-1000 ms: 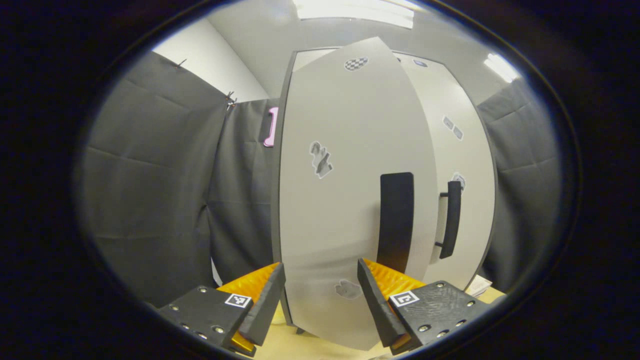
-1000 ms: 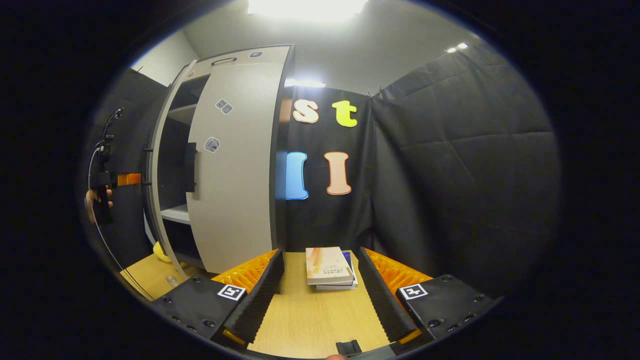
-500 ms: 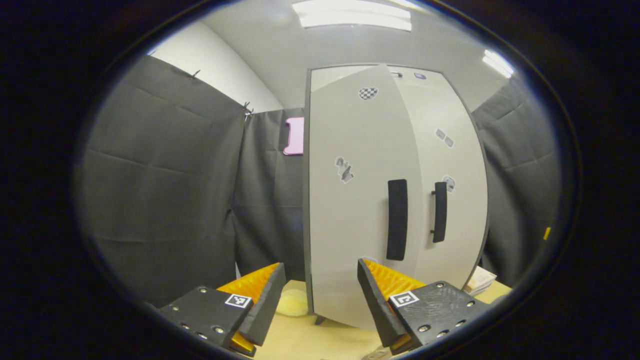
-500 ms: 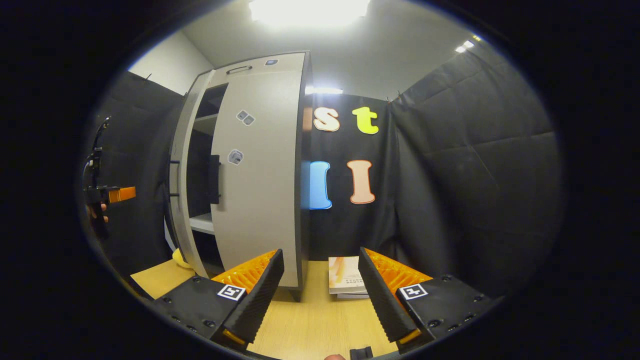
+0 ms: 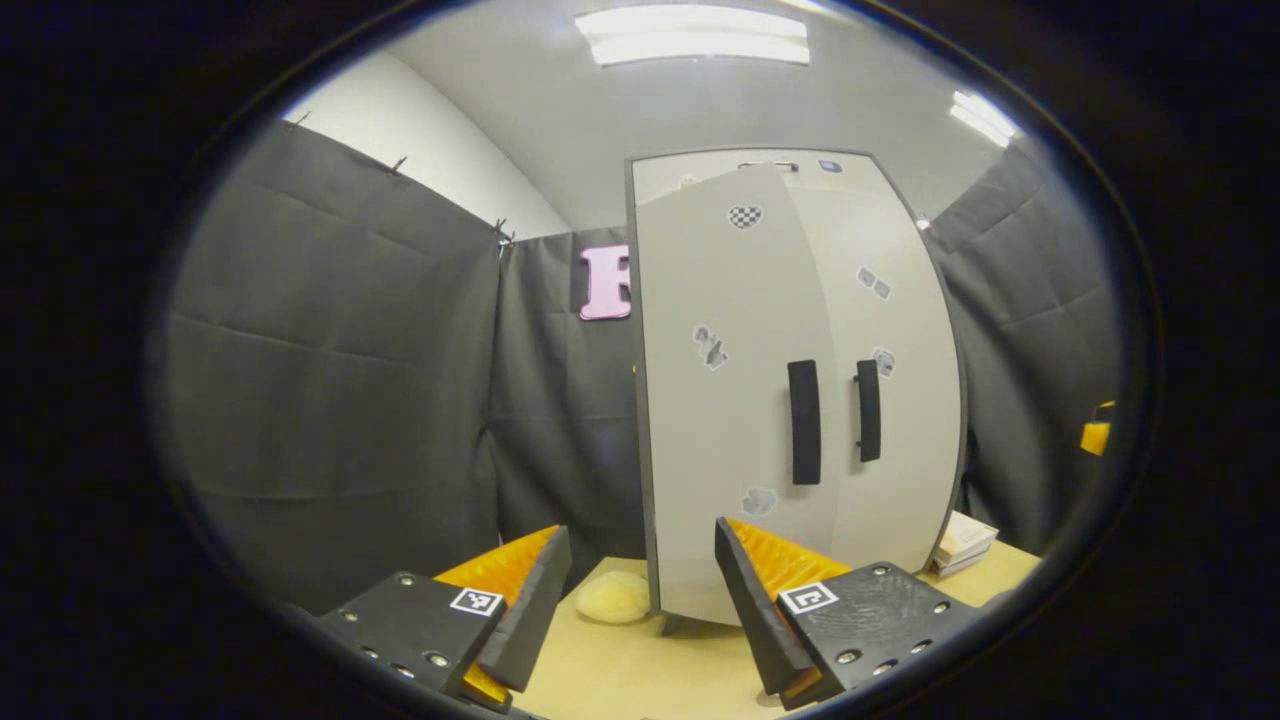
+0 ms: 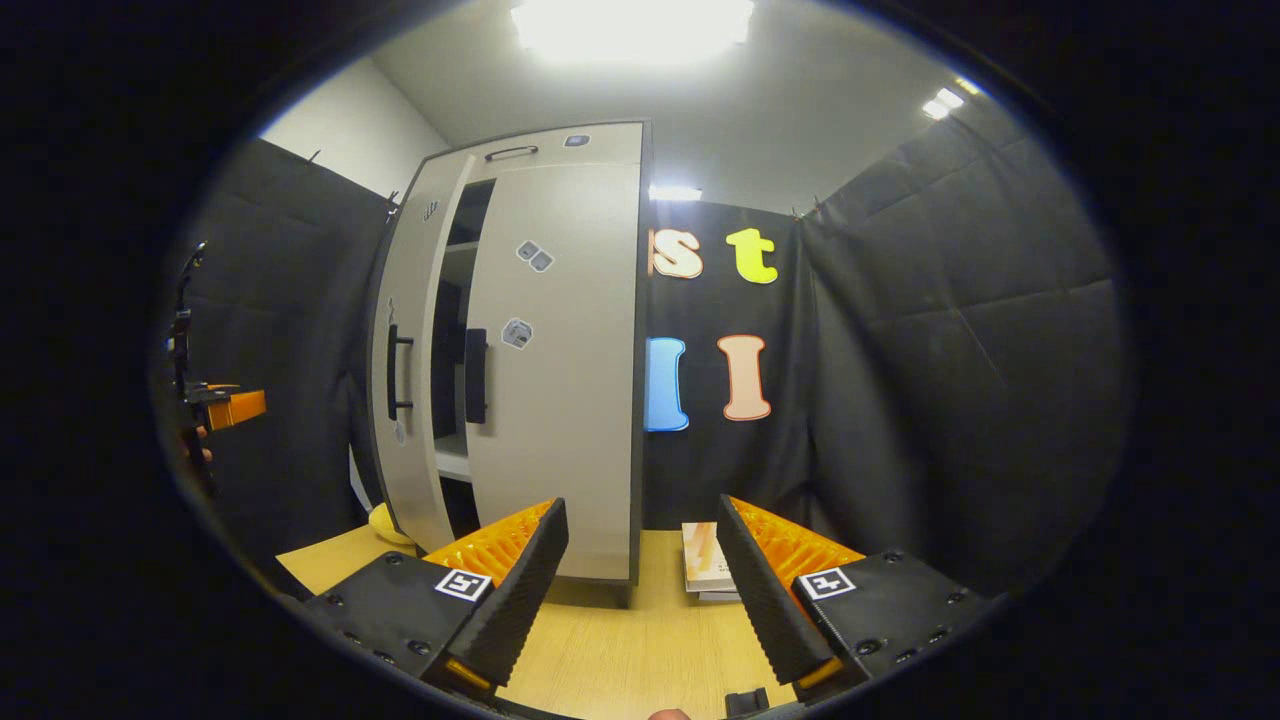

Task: Grasp the bottle in the cabinet with the left hand and place it on the coaster, then close the right door with the right hand and the left door with the left hand.

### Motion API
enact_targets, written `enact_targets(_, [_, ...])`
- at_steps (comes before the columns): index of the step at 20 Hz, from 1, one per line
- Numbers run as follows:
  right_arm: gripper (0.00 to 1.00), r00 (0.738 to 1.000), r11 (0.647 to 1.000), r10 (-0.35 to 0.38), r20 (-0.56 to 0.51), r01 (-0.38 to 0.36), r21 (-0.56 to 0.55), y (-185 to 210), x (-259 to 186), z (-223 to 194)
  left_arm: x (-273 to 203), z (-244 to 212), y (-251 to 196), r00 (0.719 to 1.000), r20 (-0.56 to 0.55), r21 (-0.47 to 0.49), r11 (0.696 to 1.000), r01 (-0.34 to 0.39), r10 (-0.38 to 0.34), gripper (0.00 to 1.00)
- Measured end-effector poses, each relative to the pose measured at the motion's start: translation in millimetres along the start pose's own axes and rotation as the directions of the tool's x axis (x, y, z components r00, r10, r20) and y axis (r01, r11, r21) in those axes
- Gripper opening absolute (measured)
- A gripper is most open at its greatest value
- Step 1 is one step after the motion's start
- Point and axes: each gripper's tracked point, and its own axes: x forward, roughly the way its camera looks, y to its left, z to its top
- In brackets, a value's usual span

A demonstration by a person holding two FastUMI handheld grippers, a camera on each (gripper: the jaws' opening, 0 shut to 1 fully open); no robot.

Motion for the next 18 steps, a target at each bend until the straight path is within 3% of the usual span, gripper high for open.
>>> enact_targets(2, [0.92, 1.0, 1.0, 0.002, 0.001, -0.002, 0.008, 9, -5, 1, -11, -4, 7, 1.0, 0.005, 0.017, 1.0, 0.0, 0.0, 0.85])
enact_targets(5, [0.96, 1.0, 1.0, 0.004, 0.015, -0.004, 0.006, 20, -12, 6, -25, -7, 18, 1.0, 0.011, 0.038, 0.999, 0.004, -0.004, 0.84])
enact_targets(18, [0.95, 1.0, 1.0, -0.003, 0.03, 0.002, 0.016, 50, -40, -2, -60, -31, 52, 1.0, -0.023, 0.009, 1.0, 0.0, 0.0, 0.84])
